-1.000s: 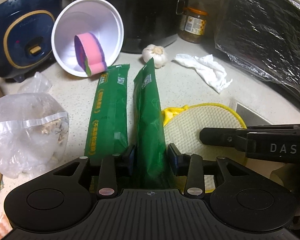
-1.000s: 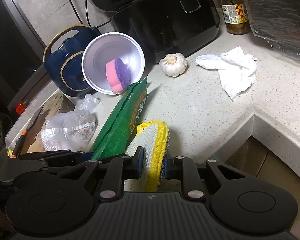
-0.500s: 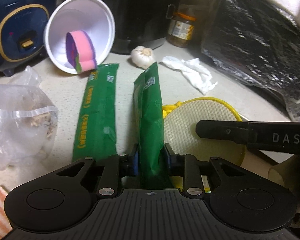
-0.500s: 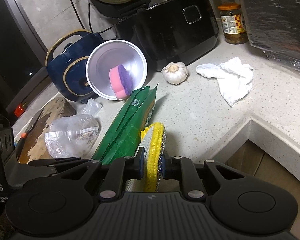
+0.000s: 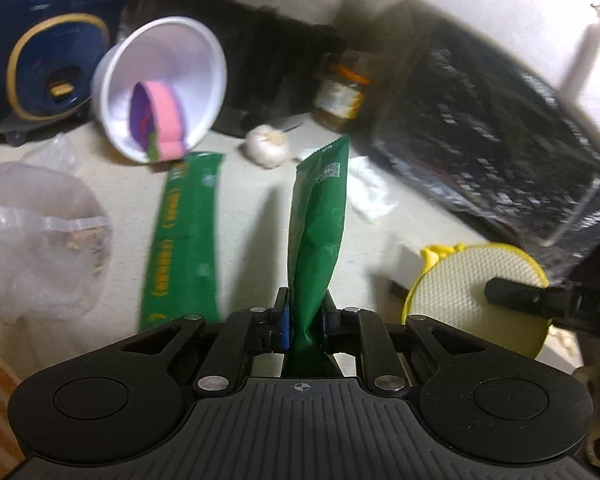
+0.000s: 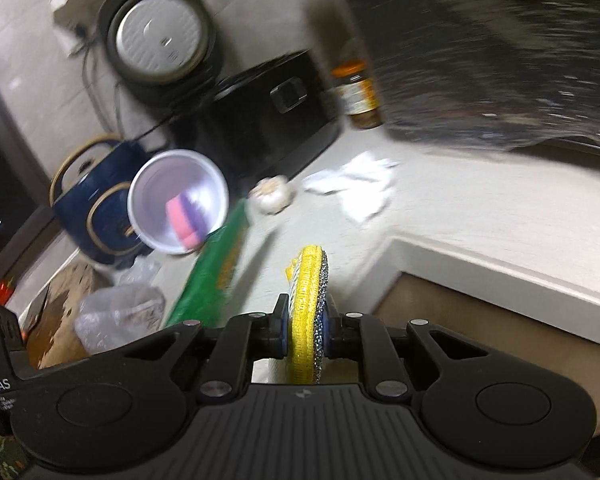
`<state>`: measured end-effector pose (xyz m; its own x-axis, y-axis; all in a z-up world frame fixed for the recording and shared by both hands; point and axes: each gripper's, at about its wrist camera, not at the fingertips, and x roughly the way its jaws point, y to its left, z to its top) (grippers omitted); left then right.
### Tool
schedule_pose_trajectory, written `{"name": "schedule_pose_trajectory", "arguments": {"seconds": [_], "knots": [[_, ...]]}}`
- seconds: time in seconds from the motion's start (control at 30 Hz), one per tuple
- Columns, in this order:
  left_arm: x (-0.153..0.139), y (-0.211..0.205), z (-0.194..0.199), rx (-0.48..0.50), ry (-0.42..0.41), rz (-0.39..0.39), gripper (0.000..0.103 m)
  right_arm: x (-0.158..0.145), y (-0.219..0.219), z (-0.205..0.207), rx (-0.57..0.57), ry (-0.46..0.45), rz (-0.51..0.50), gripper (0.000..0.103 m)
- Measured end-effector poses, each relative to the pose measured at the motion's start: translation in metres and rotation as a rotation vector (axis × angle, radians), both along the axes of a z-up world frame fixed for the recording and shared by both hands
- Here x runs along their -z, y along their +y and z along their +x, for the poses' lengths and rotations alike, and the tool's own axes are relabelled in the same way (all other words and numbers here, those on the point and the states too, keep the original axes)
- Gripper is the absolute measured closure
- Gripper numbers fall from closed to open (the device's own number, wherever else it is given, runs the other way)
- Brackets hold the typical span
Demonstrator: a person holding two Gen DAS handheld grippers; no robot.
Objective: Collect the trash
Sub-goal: 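Carry the sachet and yellow pad down over the teal bin with both tools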
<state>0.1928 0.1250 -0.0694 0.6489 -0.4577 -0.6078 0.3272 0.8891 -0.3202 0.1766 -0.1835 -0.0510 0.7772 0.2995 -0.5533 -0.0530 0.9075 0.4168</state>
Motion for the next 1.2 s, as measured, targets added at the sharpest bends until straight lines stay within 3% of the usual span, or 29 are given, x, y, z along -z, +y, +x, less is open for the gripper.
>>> {"name": "schedule_pose_trajectory", "arguments": {"seconds": [0.13,0.2,0.33,0.5,0.6,0.7,0.8,0.9,0.93,1.07,1.2], "knots": [[-0.012,-0.025,-0.025,0.051,0.001,-0.035,0.086,0.001,-0.028,-0.03,0.031,-0.033,-0.008,0.088],[-0.005,-0.041,-0.038,0.087,0.072,-0.077,0.086,0.007,-0.046,-0.044,0.052,-0.033,-0.045,0.089],[0.031,-0.078,-0.066,0.134,0.216,-0.066,0.086,0.034,-0.092,-0.071,0.107,0.028,-0.051,0.088],[0.116,-0.106,-0.089,0.113,0.526,-0.082,0.086,0.088,-0.148,-0.101,0.154,0.185,-0.019,0.088],[0.189,-0.109,-0.095,0.01,0.737,-0.112,0.086,0.12,-0.163,-0.112,0.159,0.278,-0.029,0.088],[0.256,-0.113,-0.096,-0.119,0.839,-0.077,0.086,0.146,-0.167,-0.12,0.146,0.34,-0.023,0.089],[0.31,-0.118,-0.082,-0.21,0.857,-0.083,0.086,0.173,-0.168,-0.124,0.124,0.39,-0.021,0.089],[0.355,-0.115,-0.063,-0.3,0.86,-0.171,0.083,0.192,-0.163,-0.122,0.094,0.445,-0.04,0.089],[0.363,-0.114,-0.06,-0.314,0.85,-0.189,0.078,0.196,-0.161,-0.122,0.082,0.454,-0.047,0.089],[0.379,-0.119,-0.051,-0.302,0.825,-0.144,0.074,0.202,-0.148,-0.12,0.022,0.46,-0.085,0.089],[0.372,-0.109,-0.063,-0.286,0.799,-0.194,0.073,0.216,-0.144,-0.117,-0.013,0.505,-0.1,0.088]]}}
